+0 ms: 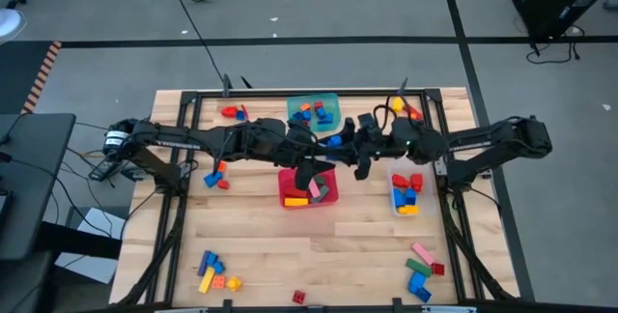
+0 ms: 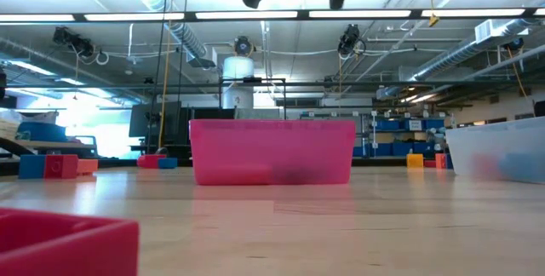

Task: Sort blocks by size
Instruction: Put the blue 1 stud game piece into the transparent bin

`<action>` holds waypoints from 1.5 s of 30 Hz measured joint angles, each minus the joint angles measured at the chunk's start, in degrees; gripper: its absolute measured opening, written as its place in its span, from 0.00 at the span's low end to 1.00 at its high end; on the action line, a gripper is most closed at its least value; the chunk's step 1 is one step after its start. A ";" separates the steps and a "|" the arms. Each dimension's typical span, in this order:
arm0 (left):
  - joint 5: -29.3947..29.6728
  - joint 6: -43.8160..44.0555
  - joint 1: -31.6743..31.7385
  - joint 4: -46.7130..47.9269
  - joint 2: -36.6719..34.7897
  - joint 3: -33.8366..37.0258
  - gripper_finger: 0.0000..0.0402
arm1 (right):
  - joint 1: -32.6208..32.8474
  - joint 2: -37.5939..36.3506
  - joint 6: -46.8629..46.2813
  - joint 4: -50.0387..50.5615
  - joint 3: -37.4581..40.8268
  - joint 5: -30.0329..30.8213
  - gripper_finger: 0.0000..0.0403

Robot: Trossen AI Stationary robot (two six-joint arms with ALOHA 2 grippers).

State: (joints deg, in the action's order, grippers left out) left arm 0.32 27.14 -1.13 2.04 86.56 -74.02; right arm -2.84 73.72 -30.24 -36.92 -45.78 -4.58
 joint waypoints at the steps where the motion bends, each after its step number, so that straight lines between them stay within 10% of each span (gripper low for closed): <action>1: 0.10 0.00 0.00 0.00 0.00 0.00 0.62 | -0.64 -1.23 -0.02 2.22 0.00 0.00 0.39; 15: 1.34 -4.87 0.03 0.00 0.00 0.00 0.63 | -6.75 -24.96 -10.34 63.35 -0.07 10.26 0.39; 24: 3.51 -7.89 1.18 0.60 0.00 0.00 0.63 | -1.33 -25.86 -30.12 100.98 -0.02 12.46 0.39; 45: 3.52 -2.83 1.38 1.41 0.02 0.02 0.63 | 6.54 -11.88 -40.65 98.29 8.98 10.98 0.44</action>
State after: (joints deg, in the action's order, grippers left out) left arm 3.84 24.31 0.25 3.46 86.59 -74.00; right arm 3.70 61.85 -70.89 61.36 -36.80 6.40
